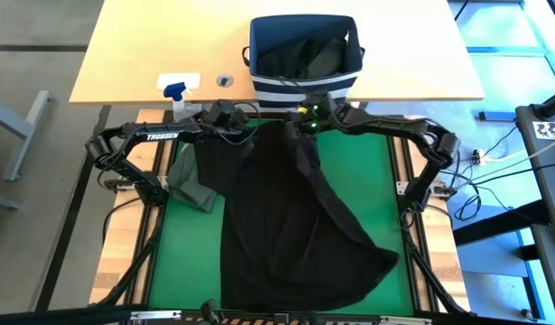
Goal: Fold Laundry from Bin
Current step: Fold the black shirt
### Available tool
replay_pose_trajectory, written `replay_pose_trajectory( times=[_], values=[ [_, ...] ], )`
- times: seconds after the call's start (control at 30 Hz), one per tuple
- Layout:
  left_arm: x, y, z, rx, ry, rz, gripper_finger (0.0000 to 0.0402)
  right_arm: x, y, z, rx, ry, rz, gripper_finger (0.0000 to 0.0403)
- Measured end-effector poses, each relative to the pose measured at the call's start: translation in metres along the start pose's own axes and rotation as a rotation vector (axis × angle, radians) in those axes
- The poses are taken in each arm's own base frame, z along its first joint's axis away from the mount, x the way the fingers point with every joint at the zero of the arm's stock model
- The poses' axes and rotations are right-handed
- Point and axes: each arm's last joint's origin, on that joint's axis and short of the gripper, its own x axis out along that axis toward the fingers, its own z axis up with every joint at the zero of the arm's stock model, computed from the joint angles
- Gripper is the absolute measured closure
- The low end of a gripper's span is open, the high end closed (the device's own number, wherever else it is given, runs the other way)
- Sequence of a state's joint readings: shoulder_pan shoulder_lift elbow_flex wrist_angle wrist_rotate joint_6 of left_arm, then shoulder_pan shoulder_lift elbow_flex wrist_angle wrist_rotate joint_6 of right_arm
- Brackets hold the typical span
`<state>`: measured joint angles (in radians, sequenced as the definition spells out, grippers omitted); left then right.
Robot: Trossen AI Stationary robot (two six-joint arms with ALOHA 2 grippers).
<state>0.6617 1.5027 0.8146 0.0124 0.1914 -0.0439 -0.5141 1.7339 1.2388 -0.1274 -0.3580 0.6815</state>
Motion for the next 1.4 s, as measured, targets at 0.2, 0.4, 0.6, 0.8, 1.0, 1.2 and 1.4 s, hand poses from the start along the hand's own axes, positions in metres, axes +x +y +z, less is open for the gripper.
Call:
replay_pose_trajectory(
  times=[0.2,0.4,0.6,0.8,1.0,1.2,1.4],
  values=[
    [0.0,0.003,0.0,0.001,-0.003,0.099,0.0203,0.038,-0.001,-0.012,0.005,-0.009,0.06,0.037],
    [0.0,0.001,0.0,0.003,-0.002,0.07,0.0203,0.06,0.004,-0.02,-0.027,-0.014,0.162,0.027],
    [0.001,-0.007,-0.001,-0.122,0.004,0.024,0.0203,0.032,0.013,-0.007,-0.169,0.116,0.294,0.0176],
    [0.005,-0.033,0.009,-0.204,-0.009,-0.063,0.0203,-0.018,-0.001,-0.005,-0.324,0.212,0.085,0.0143],
    [0.031,-0.07,0.016,-0.245,0.055,-0.046,0.0203,-0.045,-0.014,-0.016,-0.492,0.329,-0.213,0.0141],
    [0.067,-0.073,0.037,-0.27,0.197,0.091,0.0203,-0.047,-0.024,-0.026,-0.555,0.406,-0.306,0.0141],
    [0.095,-0.046,0.047,-0.319,0.28,0.231,0.0203,-0.043,-0.03,-0.033,-0.566,0.421,-0.295,0.0141]
  ],
)
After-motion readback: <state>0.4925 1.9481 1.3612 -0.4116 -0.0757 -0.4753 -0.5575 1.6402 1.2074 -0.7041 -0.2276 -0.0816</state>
